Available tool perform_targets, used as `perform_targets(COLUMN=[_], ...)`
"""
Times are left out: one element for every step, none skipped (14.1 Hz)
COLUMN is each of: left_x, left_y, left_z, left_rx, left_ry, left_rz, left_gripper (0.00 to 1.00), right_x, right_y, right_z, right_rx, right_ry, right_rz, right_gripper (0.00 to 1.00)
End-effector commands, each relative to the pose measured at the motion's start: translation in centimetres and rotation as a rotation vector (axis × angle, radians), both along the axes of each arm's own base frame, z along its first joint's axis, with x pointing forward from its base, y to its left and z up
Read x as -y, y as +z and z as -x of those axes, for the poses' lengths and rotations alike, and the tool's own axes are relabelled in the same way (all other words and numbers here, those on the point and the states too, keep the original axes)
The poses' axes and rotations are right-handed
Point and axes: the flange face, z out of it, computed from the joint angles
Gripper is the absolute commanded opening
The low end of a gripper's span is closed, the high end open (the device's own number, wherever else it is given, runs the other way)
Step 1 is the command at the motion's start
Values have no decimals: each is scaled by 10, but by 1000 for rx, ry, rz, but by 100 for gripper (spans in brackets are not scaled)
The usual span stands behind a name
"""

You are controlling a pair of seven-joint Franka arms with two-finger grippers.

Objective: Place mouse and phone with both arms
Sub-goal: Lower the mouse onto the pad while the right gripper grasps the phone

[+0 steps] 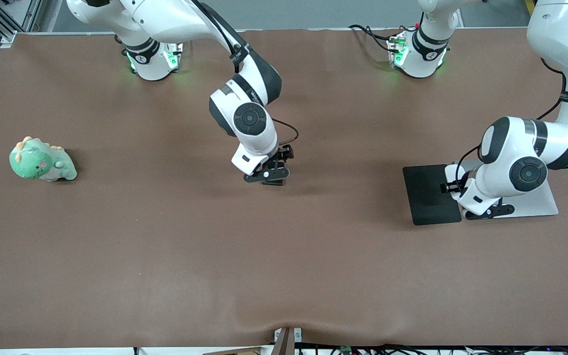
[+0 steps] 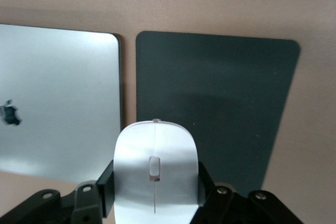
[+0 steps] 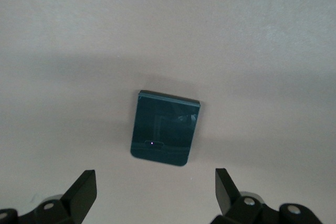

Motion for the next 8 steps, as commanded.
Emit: perform_targets(left_x=[5,1,-6,-10,-12,-12,-11,-11], left_y=[-16,-18,-17,-16,-15,-14,-16,-17], left_z=[28,29,30,28,25,24,23,21], left_rx=[47,49,49,54,58,63,65,87], left_ry=[-30,-27,-35,-48,-47,-45,-43,-42], left_rz=[20,22,25,29,30,33,38,46], left_gripper=[50,50,50,50,50,50,50,50], right_x=[8,11,11,12,14,16,16,15], right_y=[-16,-19,-22,-24,-23,-24,-24,-24], right_z=[-4,-6,-7,-7,-8,-9,-9,-8], right_rx=[-3,-8,-11,-16,-20,-21,-23,-24], right_ry=[-26,-35,-37,-40,-41,-44,-44,-43], right_rz=[10,11,12,16,20,22,22,23], right_gripper=[100,100,100,100,100,100,100,100])
